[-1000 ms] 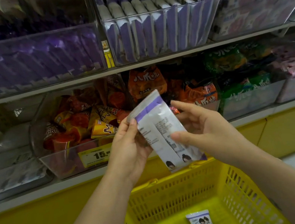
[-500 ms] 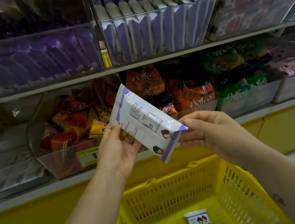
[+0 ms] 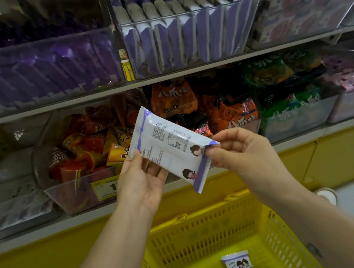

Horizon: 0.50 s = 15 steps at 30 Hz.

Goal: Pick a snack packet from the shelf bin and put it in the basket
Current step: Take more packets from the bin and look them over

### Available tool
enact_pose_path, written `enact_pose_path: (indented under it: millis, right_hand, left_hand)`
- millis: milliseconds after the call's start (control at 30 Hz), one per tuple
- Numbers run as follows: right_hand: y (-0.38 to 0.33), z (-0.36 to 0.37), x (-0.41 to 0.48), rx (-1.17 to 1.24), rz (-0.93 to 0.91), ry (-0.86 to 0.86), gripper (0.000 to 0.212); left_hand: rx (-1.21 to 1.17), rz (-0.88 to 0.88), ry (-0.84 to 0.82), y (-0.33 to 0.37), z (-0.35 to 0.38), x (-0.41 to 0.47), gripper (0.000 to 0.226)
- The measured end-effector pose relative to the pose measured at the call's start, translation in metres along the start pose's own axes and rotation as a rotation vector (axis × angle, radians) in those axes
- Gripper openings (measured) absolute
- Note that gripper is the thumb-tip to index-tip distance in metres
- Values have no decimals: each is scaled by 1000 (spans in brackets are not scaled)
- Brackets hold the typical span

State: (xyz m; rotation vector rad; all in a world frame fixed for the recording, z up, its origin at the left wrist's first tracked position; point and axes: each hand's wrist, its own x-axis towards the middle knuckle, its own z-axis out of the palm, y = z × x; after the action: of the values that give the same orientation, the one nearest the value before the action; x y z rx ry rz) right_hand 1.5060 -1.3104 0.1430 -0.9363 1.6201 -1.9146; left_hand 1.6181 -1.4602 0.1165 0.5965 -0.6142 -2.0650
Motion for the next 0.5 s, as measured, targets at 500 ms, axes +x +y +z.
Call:
enact_pose_path:
  millis: [500]
  right_hand:
    - [-2,2,-3,-124,-503,362,30]
  left_hand:
    - [264,-42,-157,-5,0,-8,12]
